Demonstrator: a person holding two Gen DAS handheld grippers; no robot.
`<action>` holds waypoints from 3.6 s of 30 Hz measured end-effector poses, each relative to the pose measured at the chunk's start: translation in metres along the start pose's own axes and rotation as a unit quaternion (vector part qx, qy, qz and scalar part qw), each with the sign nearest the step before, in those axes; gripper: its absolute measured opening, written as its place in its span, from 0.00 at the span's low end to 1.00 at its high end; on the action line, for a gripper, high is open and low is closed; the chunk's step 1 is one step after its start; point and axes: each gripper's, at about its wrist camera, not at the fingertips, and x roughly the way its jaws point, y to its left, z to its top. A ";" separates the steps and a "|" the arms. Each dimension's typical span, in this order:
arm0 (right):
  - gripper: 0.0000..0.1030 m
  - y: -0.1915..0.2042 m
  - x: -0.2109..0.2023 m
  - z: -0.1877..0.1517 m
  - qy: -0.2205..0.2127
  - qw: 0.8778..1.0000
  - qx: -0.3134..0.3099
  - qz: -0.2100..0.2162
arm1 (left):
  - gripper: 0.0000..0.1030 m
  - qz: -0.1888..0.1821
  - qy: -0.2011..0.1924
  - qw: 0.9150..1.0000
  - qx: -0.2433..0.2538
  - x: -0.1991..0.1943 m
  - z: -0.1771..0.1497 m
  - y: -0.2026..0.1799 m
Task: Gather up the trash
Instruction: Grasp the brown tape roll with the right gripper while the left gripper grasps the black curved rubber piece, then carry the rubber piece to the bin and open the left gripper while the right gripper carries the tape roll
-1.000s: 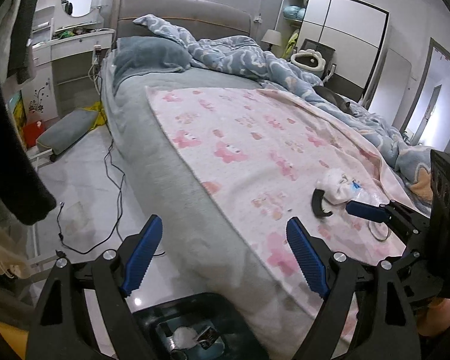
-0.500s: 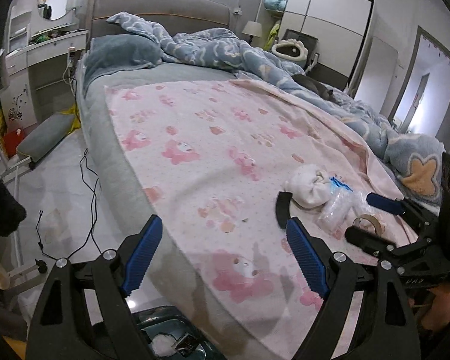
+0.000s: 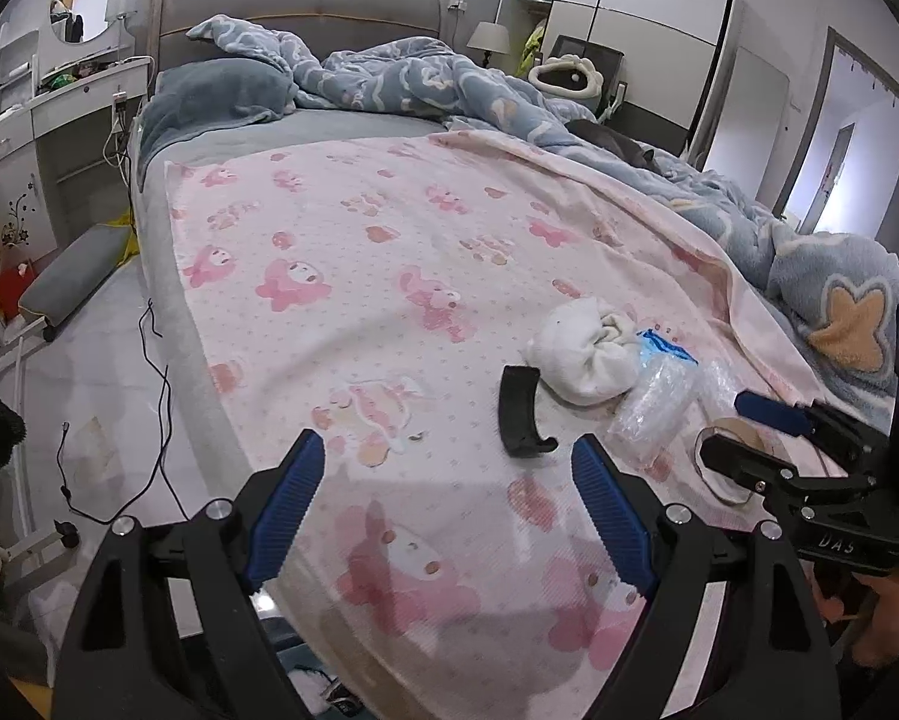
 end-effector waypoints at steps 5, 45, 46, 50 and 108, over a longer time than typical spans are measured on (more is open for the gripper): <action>0.52 -0.012 0.005 -0.006 0.004 0.999 0.024 0.021 | 0.84 0.010 -0.014 1.000 -0.013 0.007 0.001 -0.005; 0.24 -0.058 -0.020 -0.017 -0.010 0.995 0.073 0.066 | 0.35 0.045 0.013 0.999 -0.017 0.083 0.001 -0.043; 0.24 -0.057 -0.021 -0.016 -0.010 0.995 0.073 0.066 | 0.30 0.044 0.013 0.999 -0.015 0.084 0.002 -0.044; 0.24 -0.055 -0.024 -0.014 -0.017 0.995 0.070 0.065 | 0.21 0.040 0.013 0.999 -0.011 0.079 0.002 -0.045; 0.24 0.221 0.018 -0.006 0.028 0.983 -0.036 0.175 | 0.21 0.063 0.159 0.983 -0.062 -0.026 -0.134 0.155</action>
